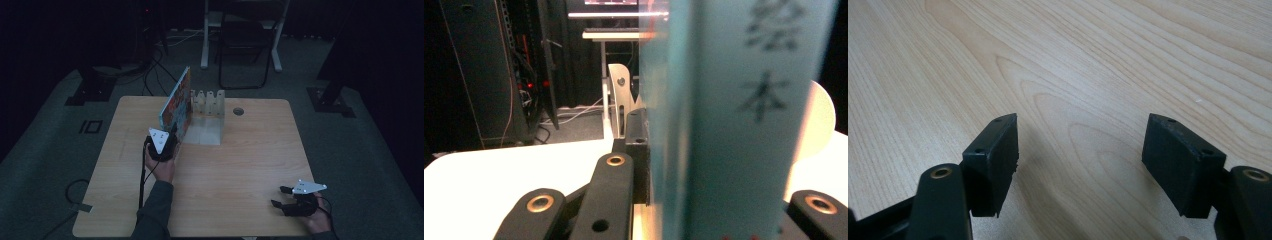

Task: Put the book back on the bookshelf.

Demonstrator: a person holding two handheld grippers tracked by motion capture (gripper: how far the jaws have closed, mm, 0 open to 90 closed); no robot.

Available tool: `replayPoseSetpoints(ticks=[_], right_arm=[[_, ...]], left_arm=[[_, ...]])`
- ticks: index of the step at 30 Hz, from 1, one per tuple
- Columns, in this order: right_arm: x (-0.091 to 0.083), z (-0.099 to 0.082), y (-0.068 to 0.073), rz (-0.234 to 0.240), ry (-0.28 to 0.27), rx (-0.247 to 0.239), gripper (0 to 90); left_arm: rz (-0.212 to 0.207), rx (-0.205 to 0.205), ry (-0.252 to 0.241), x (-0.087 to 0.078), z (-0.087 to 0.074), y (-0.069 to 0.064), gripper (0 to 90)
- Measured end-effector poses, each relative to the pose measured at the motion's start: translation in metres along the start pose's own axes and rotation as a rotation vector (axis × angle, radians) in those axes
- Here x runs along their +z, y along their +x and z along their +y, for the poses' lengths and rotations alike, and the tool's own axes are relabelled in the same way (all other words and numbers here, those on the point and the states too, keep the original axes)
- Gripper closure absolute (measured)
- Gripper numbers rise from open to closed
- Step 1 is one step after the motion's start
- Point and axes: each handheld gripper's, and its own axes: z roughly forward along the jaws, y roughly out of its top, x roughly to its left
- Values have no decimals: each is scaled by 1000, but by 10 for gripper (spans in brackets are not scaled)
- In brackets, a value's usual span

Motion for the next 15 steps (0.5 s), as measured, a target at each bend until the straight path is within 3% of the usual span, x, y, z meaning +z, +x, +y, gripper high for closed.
replayPoseSetpoints(ticks=[15], right_arm=[[0,0,0,0,0,-1,301]], left_arm=[[0,16,-6,0,-4,0,811]])
